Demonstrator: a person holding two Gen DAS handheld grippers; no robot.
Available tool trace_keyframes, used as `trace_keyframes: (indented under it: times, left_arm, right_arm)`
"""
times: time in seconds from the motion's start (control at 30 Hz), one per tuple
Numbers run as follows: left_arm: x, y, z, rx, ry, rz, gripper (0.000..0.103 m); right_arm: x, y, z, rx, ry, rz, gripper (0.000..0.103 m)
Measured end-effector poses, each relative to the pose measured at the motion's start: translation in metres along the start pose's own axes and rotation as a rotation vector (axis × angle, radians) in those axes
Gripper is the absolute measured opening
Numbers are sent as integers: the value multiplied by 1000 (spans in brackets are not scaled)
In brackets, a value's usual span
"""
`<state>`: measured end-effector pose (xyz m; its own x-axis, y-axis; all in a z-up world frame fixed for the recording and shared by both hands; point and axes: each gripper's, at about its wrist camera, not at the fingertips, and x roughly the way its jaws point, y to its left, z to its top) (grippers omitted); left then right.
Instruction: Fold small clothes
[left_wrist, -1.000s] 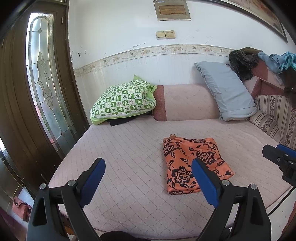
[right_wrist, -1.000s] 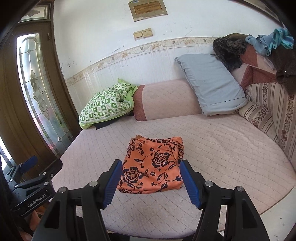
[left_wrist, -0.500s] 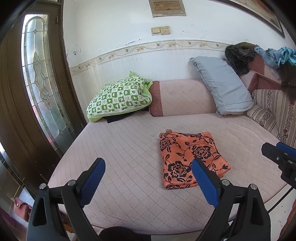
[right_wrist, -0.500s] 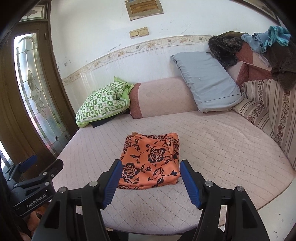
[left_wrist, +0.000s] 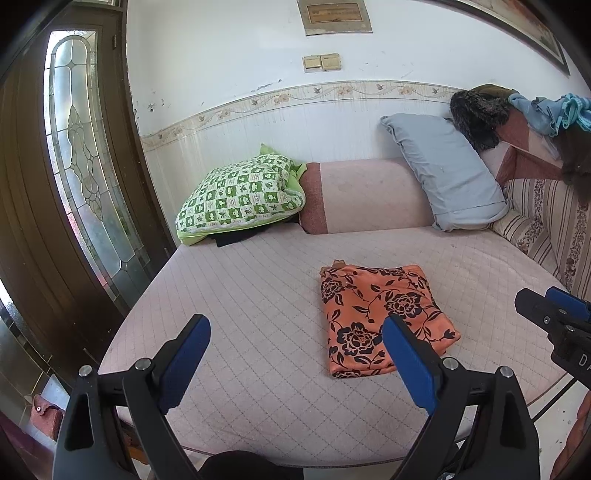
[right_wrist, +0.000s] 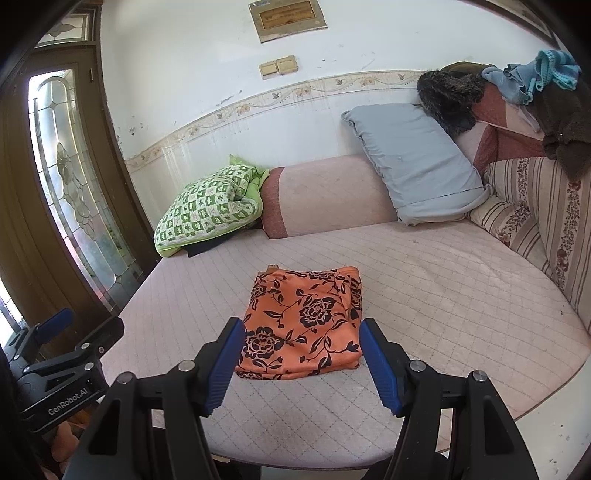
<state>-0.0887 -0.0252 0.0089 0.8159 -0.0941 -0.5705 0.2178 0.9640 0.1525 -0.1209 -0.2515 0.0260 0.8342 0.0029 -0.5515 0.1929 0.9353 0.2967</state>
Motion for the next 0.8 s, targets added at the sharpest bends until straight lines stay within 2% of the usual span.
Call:
trace_keyframes:
  times: [0.8]
  left_arm:
    - [9,1,0,-8,30,-2,94]
  right_arm:
    - [12,-2,0,8,21,-15,68]
